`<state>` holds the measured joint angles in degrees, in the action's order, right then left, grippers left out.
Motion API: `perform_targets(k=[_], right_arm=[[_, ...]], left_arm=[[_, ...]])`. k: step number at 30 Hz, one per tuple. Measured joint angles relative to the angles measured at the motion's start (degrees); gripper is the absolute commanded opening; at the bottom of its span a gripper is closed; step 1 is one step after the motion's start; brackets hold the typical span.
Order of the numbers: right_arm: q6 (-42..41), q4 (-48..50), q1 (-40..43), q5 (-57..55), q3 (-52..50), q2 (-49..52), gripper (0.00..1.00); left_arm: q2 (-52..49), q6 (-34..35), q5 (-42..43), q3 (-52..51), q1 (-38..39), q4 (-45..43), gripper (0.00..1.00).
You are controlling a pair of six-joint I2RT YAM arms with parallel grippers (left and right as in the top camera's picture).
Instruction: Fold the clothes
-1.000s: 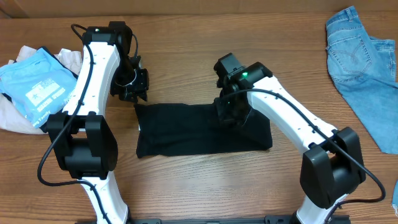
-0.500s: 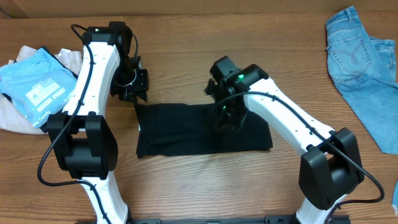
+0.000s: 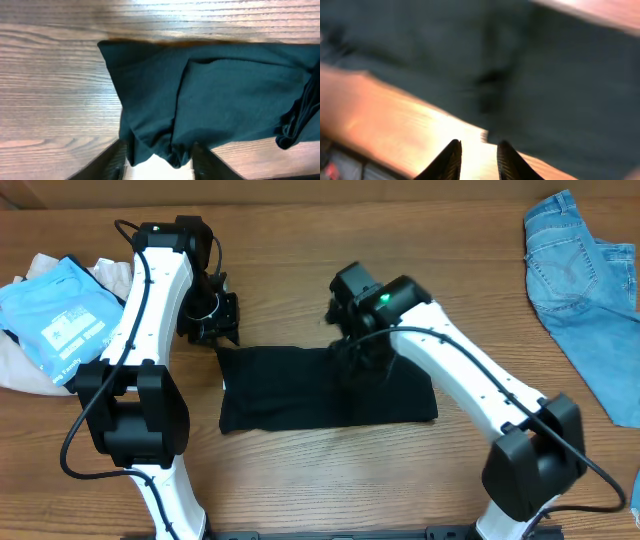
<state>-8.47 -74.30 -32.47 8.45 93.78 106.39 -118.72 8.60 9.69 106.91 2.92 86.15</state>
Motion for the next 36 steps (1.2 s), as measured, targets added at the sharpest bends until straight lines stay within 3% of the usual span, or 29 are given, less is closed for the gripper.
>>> perform_targets(k=[6,16,24,26,28,30,33,36], right_arm=[[-7.23,-3.19,5.66,-11.85,3.1,-5.4,0.47],[-10.21,-6.69,12.81,-15.13,3.72,-7.02,0.48],[-10.4,-6.67,12.9,-15.32,3.72,-7.02,0.48],[-10.38,-6.64,12.9,-15.32,3.72,-7.02,0.48],[-10.38,-6.75,12.92,-15.32,3.72,-7.02,0.48],[-10.38,-6.73,12.92,-15.3,3.72,-7.02,0.48],[-10.36,-6.73,12.94,-15.3,3.72,-7.02,0.48],[-10.38,-6.97,12.94,-15.3,3.72,-7.02,0.48]], left_arm=[[0.0,-0.07,0.04,-0.52,0.0,1.25,0.65],[0.0,-0.07,0.2,-16.44,0.0,-5.79,0.66],[0.0,-2.32,6.38,-27.76,0.11,-19.17,0.66],[0.57,-2.6,7.39,-29.09,0.11,-19.93,0.62],[1.4,-2.69,7.8,-30.38,0.09,-21.14,0.5],[1.6,-2.84,8.0,-31.08,0.11,-21.55,0.36],[1.6,-2.93,8.0,-31.74,0.11,-21.94,0.07],[1.6,-3.23,8.13,-31.89,0.11,-21.88,0.04]])
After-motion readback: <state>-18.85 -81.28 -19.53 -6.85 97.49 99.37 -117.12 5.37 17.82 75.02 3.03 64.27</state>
